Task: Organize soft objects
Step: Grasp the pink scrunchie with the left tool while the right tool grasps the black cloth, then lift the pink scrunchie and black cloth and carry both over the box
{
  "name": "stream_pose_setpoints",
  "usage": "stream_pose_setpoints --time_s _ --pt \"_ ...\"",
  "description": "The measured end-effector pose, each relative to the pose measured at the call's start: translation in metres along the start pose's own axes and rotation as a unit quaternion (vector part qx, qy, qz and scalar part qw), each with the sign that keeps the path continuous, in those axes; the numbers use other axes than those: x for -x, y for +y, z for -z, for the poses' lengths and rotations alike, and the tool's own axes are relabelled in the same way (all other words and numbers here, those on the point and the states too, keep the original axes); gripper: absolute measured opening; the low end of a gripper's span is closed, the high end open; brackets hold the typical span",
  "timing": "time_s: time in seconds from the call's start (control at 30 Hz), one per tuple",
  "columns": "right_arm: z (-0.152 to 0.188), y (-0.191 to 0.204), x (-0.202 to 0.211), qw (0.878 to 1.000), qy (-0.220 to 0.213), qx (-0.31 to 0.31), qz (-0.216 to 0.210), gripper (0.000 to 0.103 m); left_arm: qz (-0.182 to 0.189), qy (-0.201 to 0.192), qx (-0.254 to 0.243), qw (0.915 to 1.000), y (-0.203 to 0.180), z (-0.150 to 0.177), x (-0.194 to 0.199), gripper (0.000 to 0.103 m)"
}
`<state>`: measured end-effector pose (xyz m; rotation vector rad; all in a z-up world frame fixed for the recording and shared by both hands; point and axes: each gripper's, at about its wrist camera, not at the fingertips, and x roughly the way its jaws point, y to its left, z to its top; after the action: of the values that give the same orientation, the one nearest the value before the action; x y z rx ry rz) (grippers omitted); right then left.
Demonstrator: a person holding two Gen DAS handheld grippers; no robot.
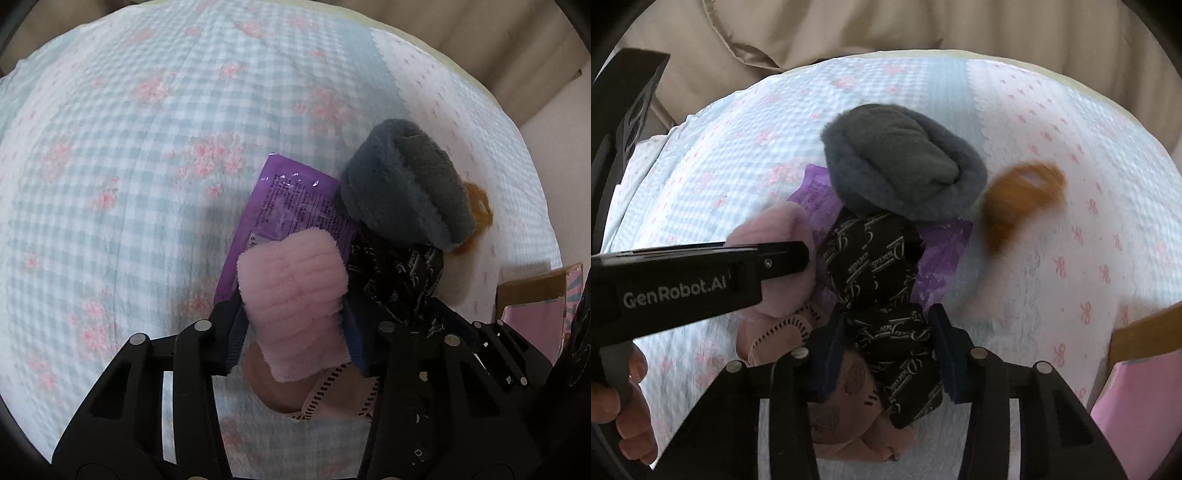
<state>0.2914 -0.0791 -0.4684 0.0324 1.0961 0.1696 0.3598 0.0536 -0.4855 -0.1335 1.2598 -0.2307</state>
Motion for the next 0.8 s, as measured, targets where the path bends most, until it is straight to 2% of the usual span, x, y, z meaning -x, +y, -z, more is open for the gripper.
stream_pose_setpoints --time_s 0.13,0.4,0.57,0.8 --pt "0.002 0.0 0.005 1.0 -0.005 -0.001 0.001 0.039 0.005 -0.006 -0.003 1.0 -0.001 -0.004 0.005 0.036" --pt "-0.007 0.002 0.027 1.0 -0.022 -0.001 0.003 0.038 0.008 -0.024 -0.007 0.9996 -0.006 -0.009 0.026 0.036" --pt "-0.013 0.005 0.051 0.999 -0.04 0.002 0.005 0.038 0.01 -0.041 -0.011 0.999 -0.009 -0.01 0.052 0.036" --pt "-0.016 0.013 0.107 0.998 -0.06 -0.015 0.007 0.038 0.014 -0.071 -0.01 0.9973 -0.016 0.003 0.114 0.036"
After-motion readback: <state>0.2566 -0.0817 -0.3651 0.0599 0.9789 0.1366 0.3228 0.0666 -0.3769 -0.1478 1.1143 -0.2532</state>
